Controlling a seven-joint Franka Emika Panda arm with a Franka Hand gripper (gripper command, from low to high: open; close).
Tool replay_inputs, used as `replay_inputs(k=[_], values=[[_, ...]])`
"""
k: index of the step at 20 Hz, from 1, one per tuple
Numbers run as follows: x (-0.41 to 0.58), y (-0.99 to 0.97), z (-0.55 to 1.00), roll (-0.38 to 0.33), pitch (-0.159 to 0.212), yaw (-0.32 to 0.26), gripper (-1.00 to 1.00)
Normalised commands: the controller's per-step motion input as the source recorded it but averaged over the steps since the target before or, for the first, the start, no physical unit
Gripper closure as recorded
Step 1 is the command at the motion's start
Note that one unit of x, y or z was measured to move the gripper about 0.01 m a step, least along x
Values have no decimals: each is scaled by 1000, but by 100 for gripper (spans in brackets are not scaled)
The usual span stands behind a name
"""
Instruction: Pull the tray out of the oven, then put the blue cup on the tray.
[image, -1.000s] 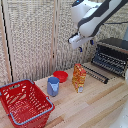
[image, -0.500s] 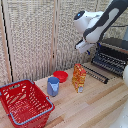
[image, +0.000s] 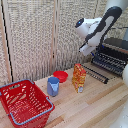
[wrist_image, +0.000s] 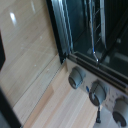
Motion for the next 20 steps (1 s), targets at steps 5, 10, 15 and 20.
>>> replay_inputs(k=[5, 10, 15, 20], values=[[142, -306, -223, -279, 176, 15, -100], [85, -242, -226, -273, 148, 0, -100], [0, -295, -121, -238, 113, 0, -100], [-2, -389, -18, -145, 78, 0, -100]])
